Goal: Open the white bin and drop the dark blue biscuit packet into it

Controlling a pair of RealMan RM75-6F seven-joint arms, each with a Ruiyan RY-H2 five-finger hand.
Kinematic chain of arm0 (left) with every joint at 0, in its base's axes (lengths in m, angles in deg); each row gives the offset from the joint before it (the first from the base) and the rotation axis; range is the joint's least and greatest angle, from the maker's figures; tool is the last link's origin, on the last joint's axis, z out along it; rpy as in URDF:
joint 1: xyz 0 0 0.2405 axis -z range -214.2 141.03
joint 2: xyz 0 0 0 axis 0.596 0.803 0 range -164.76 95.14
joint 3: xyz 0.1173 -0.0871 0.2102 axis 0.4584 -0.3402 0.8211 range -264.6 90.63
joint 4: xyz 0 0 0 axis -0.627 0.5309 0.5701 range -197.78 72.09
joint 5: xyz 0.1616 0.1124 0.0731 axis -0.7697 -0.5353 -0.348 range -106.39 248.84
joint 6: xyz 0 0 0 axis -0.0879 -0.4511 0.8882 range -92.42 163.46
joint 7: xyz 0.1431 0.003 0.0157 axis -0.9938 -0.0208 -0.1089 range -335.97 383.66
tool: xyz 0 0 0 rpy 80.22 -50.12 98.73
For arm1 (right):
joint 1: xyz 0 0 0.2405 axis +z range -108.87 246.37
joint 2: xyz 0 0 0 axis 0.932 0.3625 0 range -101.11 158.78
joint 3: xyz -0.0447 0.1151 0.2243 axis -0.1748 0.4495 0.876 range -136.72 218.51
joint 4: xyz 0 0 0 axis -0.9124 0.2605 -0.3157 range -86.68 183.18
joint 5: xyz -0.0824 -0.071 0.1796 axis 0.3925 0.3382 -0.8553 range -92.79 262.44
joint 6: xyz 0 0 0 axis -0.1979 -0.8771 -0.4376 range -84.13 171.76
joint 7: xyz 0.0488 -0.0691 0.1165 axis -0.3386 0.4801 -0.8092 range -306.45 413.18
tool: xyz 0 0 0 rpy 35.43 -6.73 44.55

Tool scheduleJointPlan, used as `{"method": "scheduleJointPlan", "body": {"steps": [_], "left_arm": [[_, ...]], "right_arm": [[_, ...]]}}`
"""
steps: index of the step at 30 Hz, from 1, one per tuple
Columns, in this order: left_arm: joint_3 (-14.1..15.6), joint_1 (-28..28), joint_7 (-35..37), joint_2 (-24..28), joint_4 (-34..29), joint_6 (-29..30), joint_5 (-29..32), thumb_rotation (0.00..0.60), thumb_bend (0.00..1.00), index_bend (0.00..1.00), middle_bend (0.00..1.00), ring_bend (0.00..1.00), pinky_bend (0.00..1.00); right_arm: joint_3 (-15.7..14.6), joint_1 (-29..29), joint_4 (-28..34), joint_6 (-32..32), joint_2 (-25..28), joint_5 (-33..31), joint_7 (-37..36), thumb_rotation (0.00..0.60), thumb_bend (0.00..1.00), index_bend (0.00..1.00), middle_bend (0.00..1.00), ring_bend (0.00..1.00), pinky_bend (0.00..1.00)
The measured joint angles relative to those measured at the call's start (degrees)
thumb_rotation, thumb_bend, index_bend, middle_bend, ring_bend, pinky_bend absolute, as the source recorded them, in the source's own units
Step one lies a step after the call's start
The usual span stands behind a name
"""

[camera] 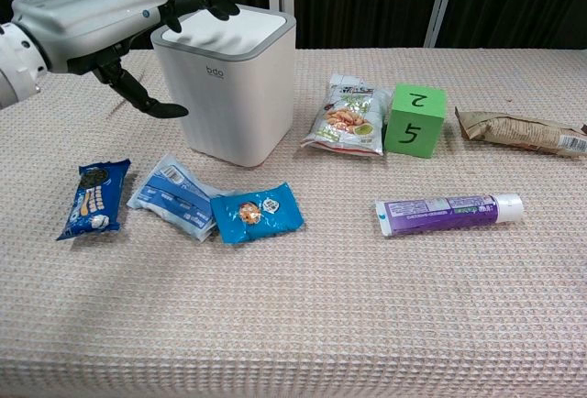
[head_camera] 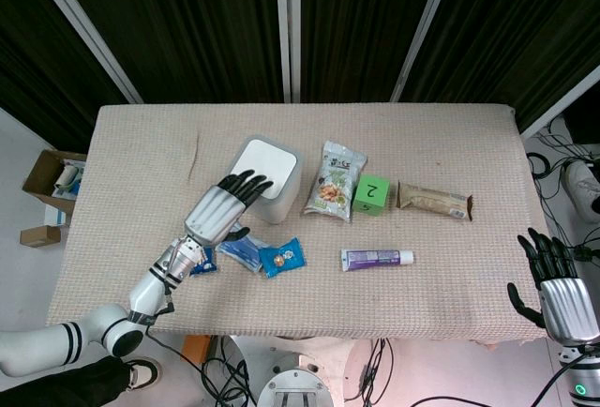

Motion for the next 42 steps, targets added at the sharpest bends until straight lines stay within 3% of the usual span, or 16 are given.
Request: {"method": "scheduleJointPlan", "body": {"steps": [18, 35, 38, 42], "left_arm": [[1.71, 0.39, -1.51, 0.19, -0.39, 1.61, 0.30, 0.596, 0.19, 0.10, 0.15, 0.10, 0.25], [3.31, 1.18, -6.15, -1.48, 2.95, 1.24, 1.45, 0.594, 0.19, 0.11, 0.40, 0.10, 0.24], [3.16, 1.21, -6.17, -1.44, 2.79, 1.83, 1.23, 0.594, 0.19, 0.11, 0.38, 0.10, 0.24], [2.63, 0.87, -6.10, -0.90, 1.78, 4.34, 0.26, 0.594, 0.19, 0.11, 0.22, 0.10, 0.24]], "right_arm": [[-0.13, -1.00, -1.58, 0.16, -0.31, -1.12, -0.52, 0.600, 0.36, 0.00, 0.00, 0.00, 0.00], [0.18, -1.38, -3.50, 0.27, -1.14, -1.61, -1.92, 0.600, 0.36, 0.00, 0.00, 0.00, 0.00], [0.24, -1.41, -3.59, 0.15, -1.15, -1.59, -2.04, 0.600, 0.36, 0.00, 0.00, 0.00, 0.00], [0.34, -1.43, -3.42, 0.00, -0.95, -1.53, -2.13, 0.600, 0.36, 0.00, 0.00, 0.00, 0.00]]}}
